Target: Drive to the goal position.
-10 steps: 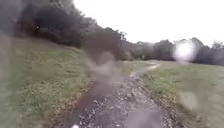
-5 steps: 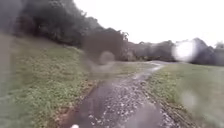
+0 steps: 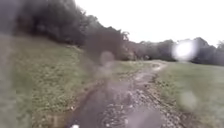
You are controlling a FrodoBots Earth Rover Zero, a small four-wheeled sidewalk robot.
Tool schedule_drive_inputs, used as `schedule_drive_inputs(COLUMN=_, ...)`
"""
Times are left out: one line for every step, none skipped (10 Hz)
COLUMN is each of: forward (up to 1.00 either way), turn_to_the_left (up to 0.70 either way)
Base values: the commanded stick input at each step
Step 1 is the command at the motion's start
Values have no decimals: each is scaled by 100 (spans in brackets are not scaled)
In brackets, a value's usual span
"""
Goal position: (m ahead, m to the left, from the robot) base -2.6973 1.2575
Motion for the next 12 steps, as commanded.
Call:
schedule_drive_inputs(forward=85, turn_to_the_left=-13)
schedule_drive_inputs(forward=85, turn_to_the_left=0)
schedule_drive_inputs(forward=85, turn_to_the_left=0)
schedule_drive_inputs(forward=85, turn_to_the_left=0)
schedule_drive_inputs(forward=85, turn_to_the_left=0)
schedule_drive_inputs(forward=85, turn_to_the_left=0)
schedule_drive_inputs(forward=85, turn_to_the_left=0)
schedule_drive_inputs(forward=85, turn_to_the_left=0)
schedule_drive_inputs(forward=85, turn_to_the_left=0)
schedule_drive_inputs(forward=85, turn_to_the_left=0)
schedule_drive_inputs(forward=85, turn_to_the_left=-22)
schedule_drive_inputs(forward=85, turn_to_the_left=-31)
